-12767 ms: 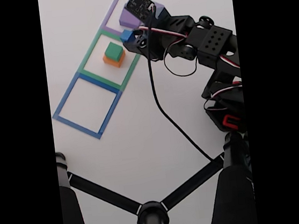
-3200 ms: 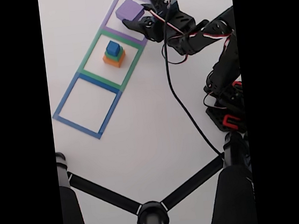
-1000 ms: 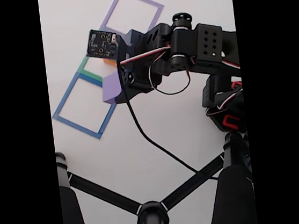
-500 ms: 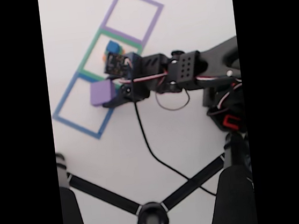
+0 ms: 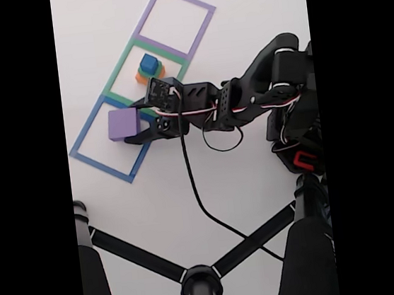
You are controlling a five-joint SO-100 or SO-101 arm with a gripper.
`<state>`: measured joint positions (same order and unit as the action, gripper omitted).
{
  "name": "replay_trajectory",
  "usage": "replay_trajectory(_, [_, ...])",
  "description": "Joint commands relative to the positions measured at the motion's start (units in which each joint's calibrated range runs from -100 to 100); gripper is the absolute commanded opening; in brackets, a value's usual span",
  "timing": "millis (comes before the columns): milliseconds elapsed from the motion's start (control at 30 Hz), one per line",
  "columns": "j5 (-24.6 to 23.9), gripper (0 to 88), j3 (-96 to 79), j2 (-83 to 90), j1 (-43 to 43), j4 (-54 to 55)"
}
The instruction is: Tower of hanoi
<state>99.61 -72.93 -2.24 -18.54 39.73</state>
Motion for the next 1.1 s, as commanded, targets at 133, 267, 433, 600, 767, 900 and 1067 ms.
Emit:
replay_trajectory(133, [0.39,17.7,3.37,-5.86,-2.23,8.55])
replay_trajectory(267, [0.39,17.7,5.37,-9.62,-3.00,11.22])
replay_trajectory(433, [0.39,17.7,7.28,-13.47,-3.23,13.57])
replay_trajectory(600, [0.39,18.6,7.64,-15.87,-3.23,15.51])
replay_trajectory(767, [0.39,25.2,7.55,-17.23,-3.53,17.38])
replay_trajectory(900, [0.39,30.5,7.64,-17.87,-3.91,18.51])
replay_trajectory(1067, [0.39,34.3,7.74,-17.96,-4.29,19.88])
